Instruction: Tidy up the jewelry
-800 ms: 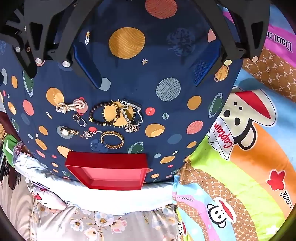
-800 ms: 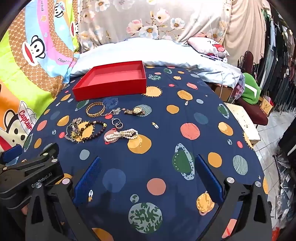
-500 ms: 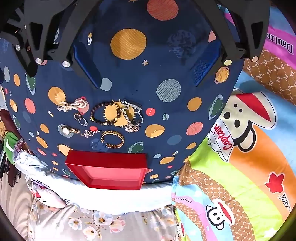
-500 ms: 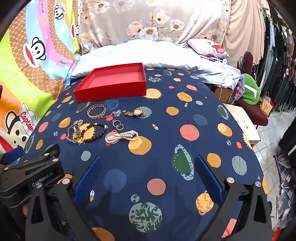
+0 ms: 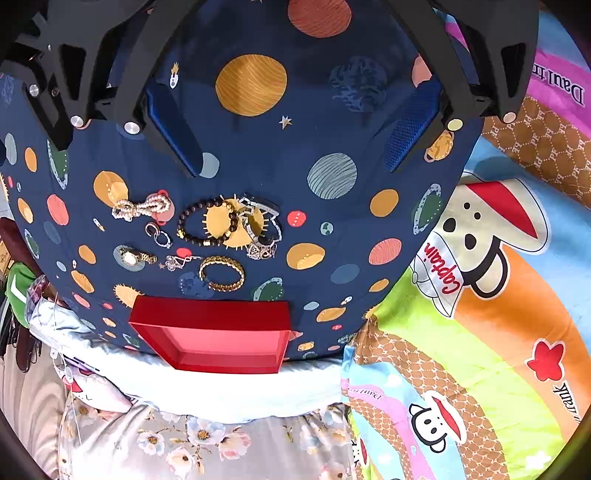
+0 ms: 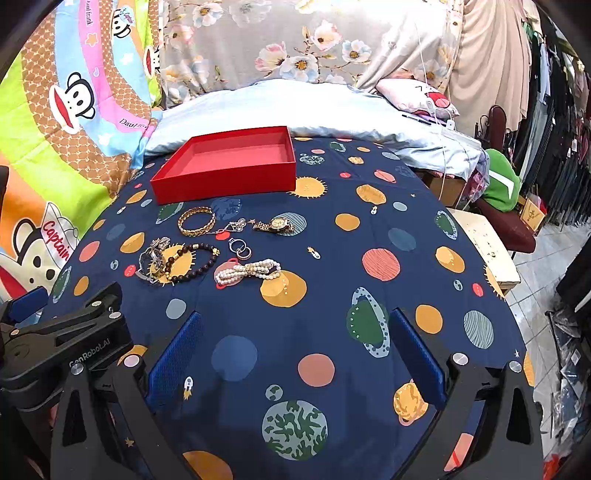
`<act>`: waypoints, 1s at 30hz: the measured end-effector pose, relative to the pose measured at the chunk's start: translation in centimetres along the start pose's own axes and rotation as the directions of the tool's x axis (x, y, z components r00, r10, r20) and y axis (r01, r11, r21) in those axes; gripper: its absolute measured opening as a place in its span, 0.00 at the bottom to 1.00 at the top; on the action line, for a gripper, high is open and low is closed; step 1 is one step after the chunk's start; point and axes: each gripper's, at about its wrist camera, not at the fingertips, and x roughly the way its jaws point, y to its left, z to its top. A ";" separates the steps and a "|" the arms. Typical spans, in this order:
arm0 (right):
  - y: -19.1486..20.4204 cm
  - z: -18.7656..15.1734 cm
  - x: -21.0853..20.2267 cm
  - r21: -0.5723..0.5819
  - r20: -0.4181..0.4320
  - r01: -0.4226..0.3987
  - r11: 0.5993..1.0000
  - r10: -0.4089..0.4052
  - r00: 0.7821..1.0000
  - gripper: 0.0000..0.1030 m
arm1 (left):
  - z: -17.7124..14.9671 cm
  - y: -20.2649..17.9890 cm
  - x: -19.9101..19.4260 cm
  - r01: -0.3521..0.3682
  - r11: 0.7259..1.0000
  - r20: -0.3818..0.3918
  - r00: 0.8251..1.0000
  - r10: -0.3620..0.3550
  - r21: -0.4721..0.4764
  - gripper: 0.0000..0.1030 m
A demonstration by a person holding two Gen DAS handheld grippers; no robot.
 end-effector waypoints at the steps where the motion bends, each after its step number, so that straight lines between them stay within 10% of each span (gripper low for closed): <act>1: 0.0 0.0 -0.1 0.001 0.000 -0.002 1.000 0.002 1.000 0.95 | 0.0 0.0 -0.1 0.001 1.000 0.007 1.000 -0.001 -0.002 0.93; 30: 0.3 -0.4 0.8 0.001 -0.015 -0.009 1.000 0.009 1.000 0.95 | -0.3 0.2 0.4 -0.009 1.000 -0.004 1.000 0.009 0.007 0.93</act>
